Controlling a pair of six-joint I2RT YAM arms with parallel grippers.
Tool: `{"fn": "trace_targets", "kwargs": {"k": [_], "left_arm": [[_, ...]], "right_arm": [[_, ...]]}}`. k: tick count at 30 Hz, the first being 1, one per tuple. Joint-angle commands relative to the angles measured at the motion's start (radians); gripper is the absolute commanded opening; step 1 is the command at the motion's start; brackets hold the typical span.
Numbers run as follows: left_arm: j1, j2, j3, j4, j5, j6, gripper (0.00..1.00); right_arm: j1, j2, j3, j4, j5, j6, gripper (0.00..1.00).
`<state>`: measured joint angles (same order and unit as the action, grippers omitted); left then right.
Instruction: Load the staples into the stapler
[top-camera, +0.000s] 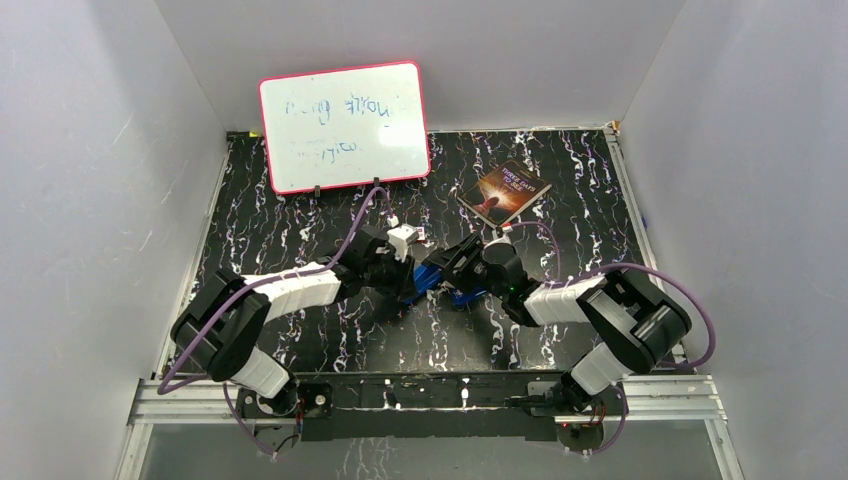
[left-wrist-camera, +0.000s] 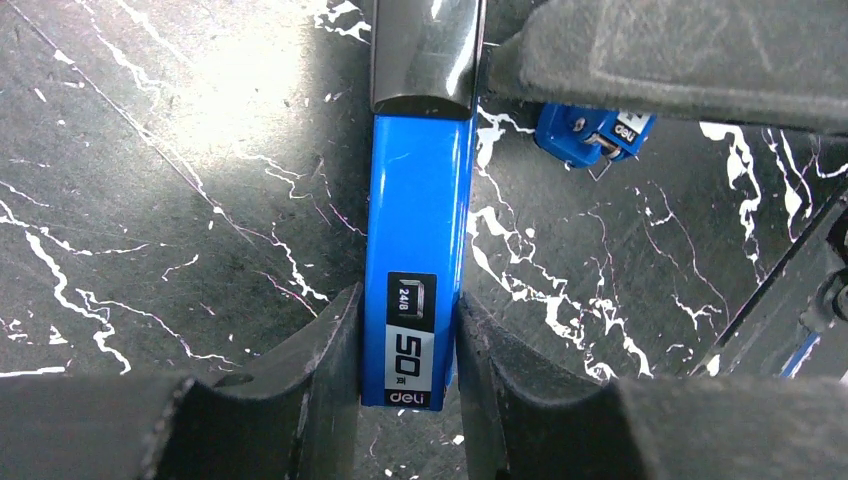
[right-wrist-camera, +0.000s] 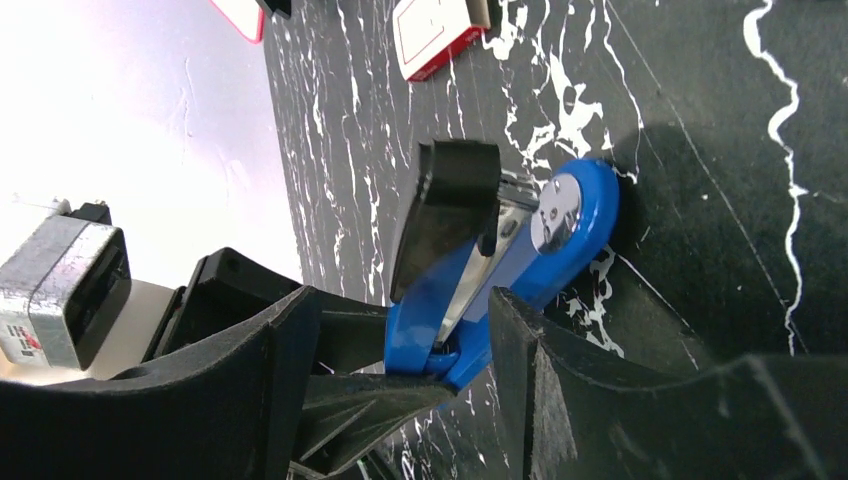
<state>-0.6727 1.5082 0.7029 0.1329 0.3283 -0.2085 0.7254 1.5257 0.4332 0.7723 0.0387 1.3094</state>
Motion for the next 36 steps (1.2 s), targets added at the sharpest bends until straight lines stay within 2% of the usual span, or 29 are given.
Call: {"fn": "trace_targets", "kwargs": {"k": [1,10,18,21,24,31,35,36], "left_arm": [[-0.014,-0.053,-0.004,0.074,-0.044,-0.085,0.00],[-0.060,-0.037,-0.005,0.073,-0.073,-0.095,0.00],[-0.092,-0.036,-0.001,0.051,-0.115,-0.079,0.00],[-0.098,-0.028,0.007,0.042,-0.112,-0.063,0.00],[-0.102,-0.024,0.012,0.039,-0.104,-0.049,0.00],[-0.106,-0.017,0.017,0.018,-0.108,-0.029,0.00],[-0.106,-0.026,0.018,-0.004,-0.130,-0.015,0.00],[-0.106,-0.028,0.020,-0.013,-0.135,-0.009,0.00]], "right_arm": [[0.008,0.007,0.048,0.012,-0.030,0.036,0.69],[0.008,0.070,0.068,0.001,0.009,0.041,0.69],[0.008,0.099,0.107,-0.119,0.020,0.079,0.68],[0.007,0.109,0.111,-0.121,0.011,0.073,0.64],[0.007,0.117,0.109,-0.112,0.009,0.068,0.54],[0.007,0.122,0.108,-0.099,0.006,0.053,0.15],[0.007,0.117,0.114,-0.102,0.007,0.039,0.06],[0.007,0.115,0.115,-0.101,0.008,0.034,0.00]]}}
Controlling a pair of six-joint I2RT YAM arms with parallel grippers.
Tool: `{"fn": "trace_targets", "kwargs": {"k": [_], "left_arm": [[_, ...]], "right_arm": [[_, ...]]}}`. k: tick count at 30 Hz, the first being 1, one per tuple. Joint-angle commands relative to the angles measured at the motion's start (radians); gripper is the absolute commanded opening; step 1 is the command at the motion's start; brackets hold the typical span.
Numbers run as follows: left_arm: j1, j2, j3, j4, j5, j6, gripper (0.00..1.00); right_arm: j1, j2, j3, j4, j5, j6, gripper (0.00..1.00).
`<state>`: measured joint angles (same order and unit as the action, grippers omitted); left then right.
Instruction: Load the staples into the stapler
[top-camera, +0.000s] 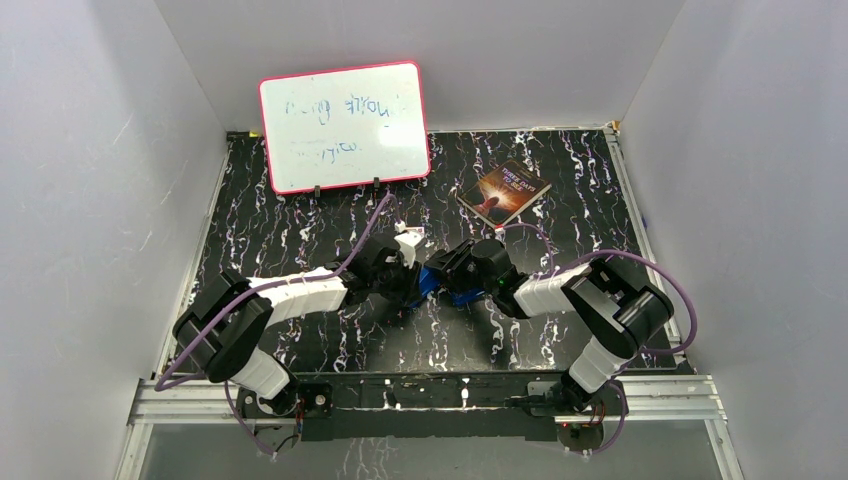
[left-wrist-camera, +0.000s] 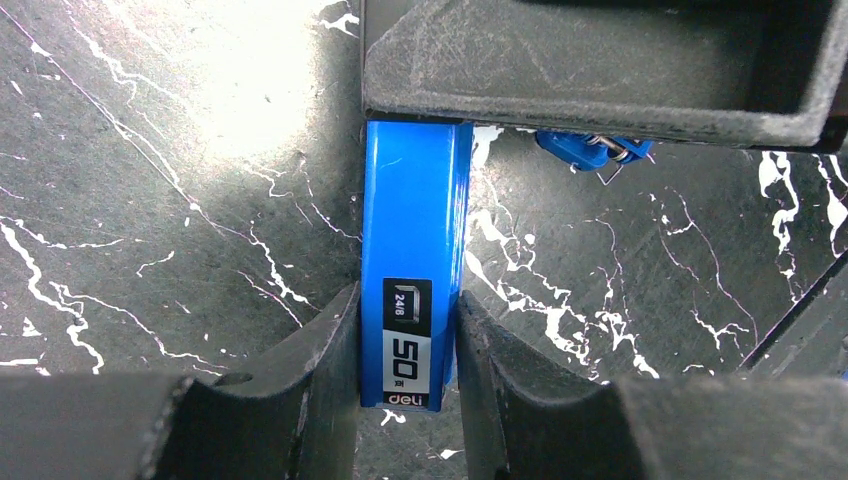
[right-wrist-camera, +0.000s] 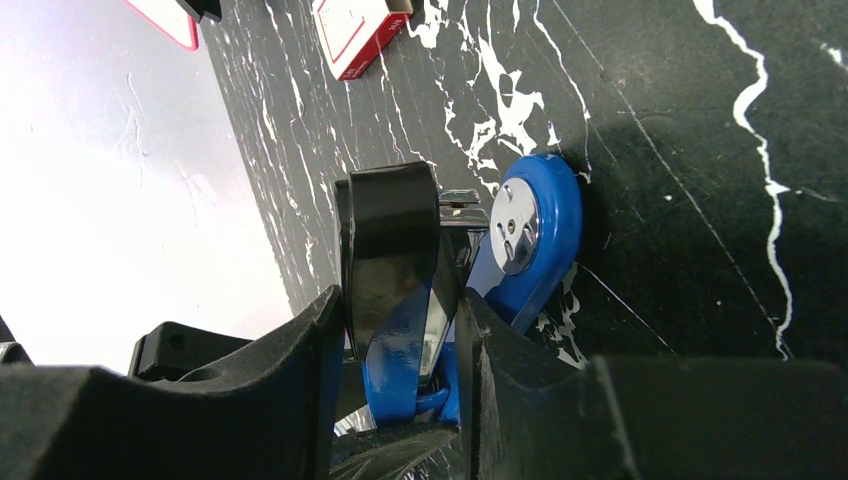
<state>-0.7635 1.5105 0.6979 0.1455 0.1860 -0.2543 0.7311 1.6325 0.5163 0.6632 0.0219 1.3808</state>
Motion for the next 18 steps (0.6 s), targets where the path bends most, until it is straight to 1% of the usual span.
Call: {"fn": "trace_targets", "kwargs": {"k": [1,6,7,9,10,13,15,18], "left_arm": [[-0.016,-0.032,0.028,-0.031,0.001,0.042,0.00],[-0.015,-0.038,0.036,-0.058,-0.023,0.062,0.00],[-0.016,-0.037,0.038,-0.066,-0.029,0.067,0.00],[-0.016,-0.038,0.044,-0.082,-0.050,0.079,0.00],[-0.015,-0.039,0.046,-0.088,-0.058,0.087,0.00],[-0.016,-0.040,0.055,-0.110,-0.081,0.116,0.00],[-0.014,-0.043,0.059,-0.124,-0.097,0.145,0.00],[-0.009,-0.054,0.067,-0.149,-0.123,0.214,0.00]], "right_arm": [[0.001,0.007,0.031,0.010,0.025,-0.039,0.00],[0.001,0.000,0.035,0.014,0.018,-0.059,0.00],[0.001,-0.004,0.037,0.012,0.014,-0.066,0.10],[0.001,-0.013,0.042,-0.002,0.007,-0.080,0.44],[0.001,-0.021,0.043,-0.010,0.006,-0.085,0.54],[0.001,-0.050,0.025,-0.008,0.010,-0.090,0.70],[0.001,-0.080,0.011,0.000,0.020,-0.096,0.75],[0.001,-0.147,-0.008,-0.015,0.036,-0.118,0.78]]}}
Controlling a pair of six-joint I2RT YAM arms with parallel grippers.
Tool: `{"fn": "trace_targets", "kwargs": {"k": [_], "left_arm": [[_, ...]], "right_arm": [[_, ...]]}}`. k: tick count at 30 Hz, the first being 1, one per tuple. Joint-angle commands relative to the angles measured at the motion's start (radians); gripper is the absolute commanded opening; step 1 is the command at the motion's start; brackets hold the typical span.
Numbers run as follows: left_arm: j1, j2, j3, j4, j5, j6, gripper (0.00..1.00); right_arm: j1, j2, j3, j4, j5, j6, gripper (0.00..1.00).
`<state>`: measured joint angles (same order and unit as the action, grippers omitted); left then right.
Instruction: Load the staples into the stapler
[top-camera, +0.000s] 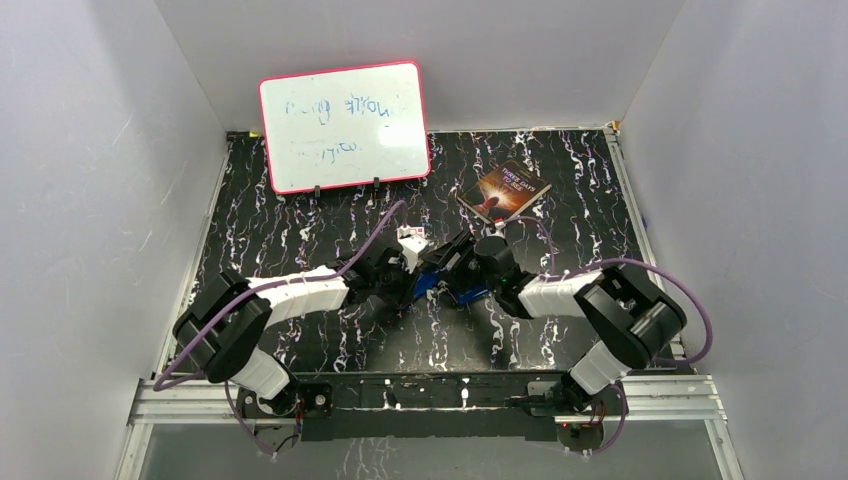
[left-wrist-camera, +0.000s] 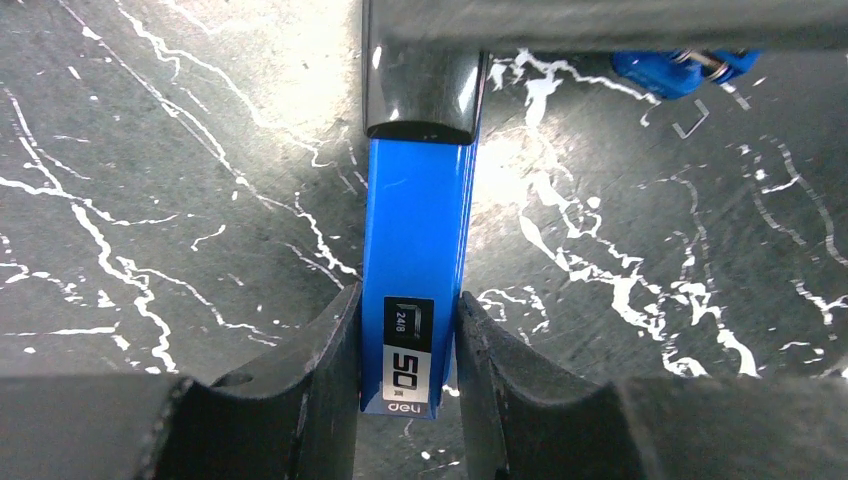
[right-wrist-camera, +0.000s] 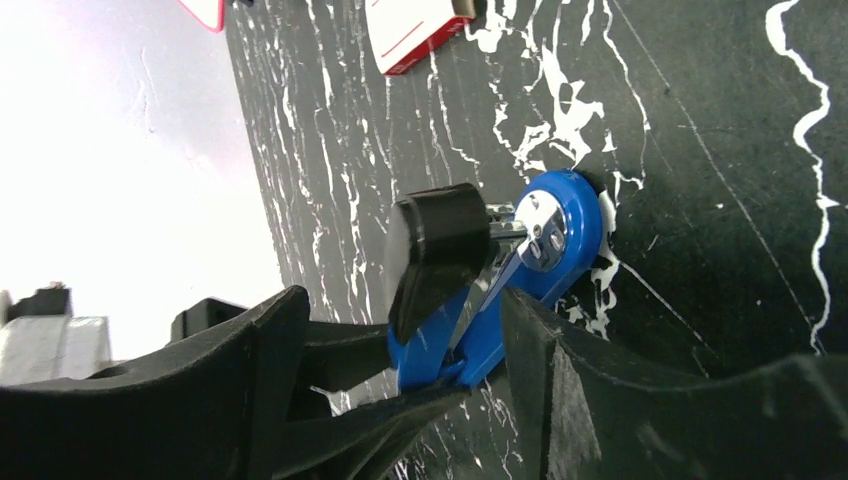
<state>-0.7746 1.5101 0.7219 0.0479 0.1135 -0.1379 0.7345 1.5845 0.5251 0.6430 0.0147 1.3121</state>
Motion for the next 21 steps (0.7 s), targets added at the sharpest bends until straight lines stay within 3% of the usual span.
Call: {"fn": "trace_targets", "kwargs": {"k": [1,6,11,13,17,19,21], "left_arm": [[0.007,-0.059,0.046,-0.057,-0.059,0.125,0.00],[0.048,-0.079,0.054,-0.071,-0.062,0.293,0.11],[0.078,-0.077,0.064,-0.052,-0.062,0.414,0.41],[0.081,-0.080,0.069,-0.057,-0.043,0.434,0.49],[0.081,-0.110,0.054,-0.059,-0.016,0.458,0.56],[0.082,-0.136,0.050,-0.062,-0.025,0.453,0.70],[0.085,-0.196,0.045,-0.065,-0.057,0.433,0.73]], "right_arm": [[-0.002,-0.125,-0.022,-0.003,0.049,-0.061,0.78],[-0.002,-0.264,-0.030,-0.061,0.058,-0.181,0.80],[-0.002,-0.420,-0.050,-0.178,0.145,-0.343,0.82],[-0.003,-0.485,-0.062,-0.231,0.212,-0.402,0.82],[-0.003,-0.616,-0.064,-0.325,0.351,-0.537,0.84],[-0.003,-0.677,-0.062,-0.357,0.414,-0.581,0.84],[-0.003,-0.734,-0.057,-0.376,0.457,-0.638,0.89]]}}
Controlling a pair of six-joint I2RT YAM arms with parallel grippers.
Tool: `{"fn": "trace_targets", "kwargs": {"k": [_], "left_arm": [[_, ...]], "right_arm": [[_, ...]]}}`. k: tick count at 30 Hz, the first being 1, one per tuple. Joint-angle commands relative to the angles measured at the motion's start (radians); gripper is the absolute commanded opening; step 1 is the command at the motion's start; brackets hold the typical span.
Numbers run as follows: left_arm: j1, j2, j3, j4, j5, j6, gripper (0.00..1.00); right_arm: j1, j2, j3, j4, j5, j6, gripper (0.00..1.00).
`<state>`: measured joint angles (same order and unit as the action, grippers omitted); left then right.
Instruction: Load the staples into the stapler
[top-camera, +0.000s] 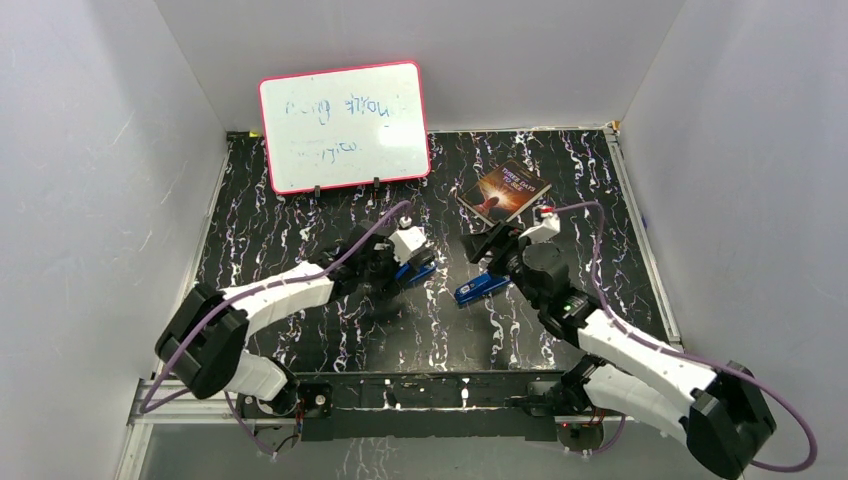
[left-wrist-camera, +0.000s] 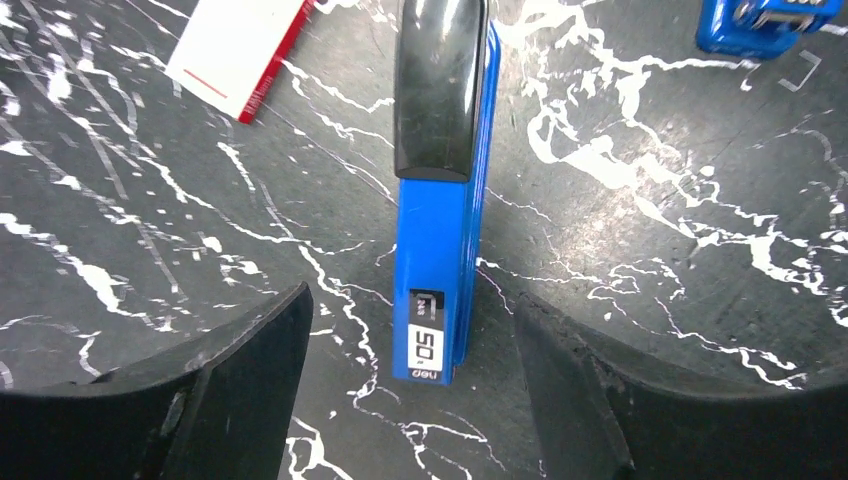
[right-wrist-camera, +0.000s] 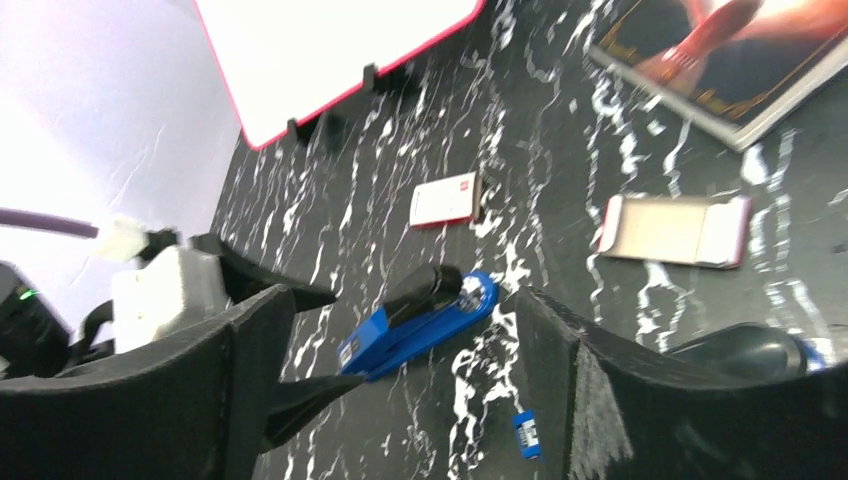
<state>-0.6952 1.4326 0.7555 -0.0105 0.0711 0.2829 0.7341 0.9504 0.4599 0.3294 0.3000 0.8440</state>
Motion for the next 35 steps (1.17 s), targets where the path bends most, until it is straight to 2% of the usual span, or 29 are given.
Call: {"fn": "trace_targets", "kwargs": {"k": [1,2,4,6,8,10,14,19,24,35], "left_arm": [[0.007,-0.149,0.008,-0.001,-0.043,-0.004,0.73],[0.010,-0.182,0.005,0.005,-0.074,-0.024,0.74],[0.015,-0.253,-0.004,0.025,-0.160,-0.089,0.75],[0.020,-0.321,-0.019,0.040,-0.273,-0.200,0.97],[0.023,-0.390,-0.025,0.022,-0.390,-0.346,0.98],[0.026,-0.447,-0.013,-0.072,-0.512,-0.499,0.98],[0.027,-0.560,-0.040,-0.178,-0.564,-0.648,0.98],[0.026,-0.685,-0.095,-0.225,-0.569,-0.690,0.98],[0.027,-0.794,-0.144,-0.222,-0.644,-0.677,0.98],[0.026,-0.740,-0.115,-0.245,-0.745,-0.648,0.98]], "right_arm": [[-0.002,-0.123,0.016,-0.083,0.190,-0.200,0.93],[-0.002,-0.143,0.029,-0.112,0.205,-0.227,0.97],[-0.002,-0.180,0.059,-0.188,0.239,-0.272,0.98],[-0.002,-0.216,0.081,-0.258,0.264,-0.314,0.98],[-0.002,-0.257,0.088,-0.307,0.296,-0.341,0.98],[-0.002,-0.309,0.079,-0.338,0.324,-0.366,0.98],[-0.002,-0.428,0.043,-0.374,0.336,-0.418,0.98],[-0.002,-0.533,0.022,-0.421,0.348,-0.453,0.98],[-0.002,-0.566,0.003,-0.434,0.402,-0.467,0.98],[-0.002,-0.484,-0.014,-0.401,0.490,-0.417,0.98]]}}
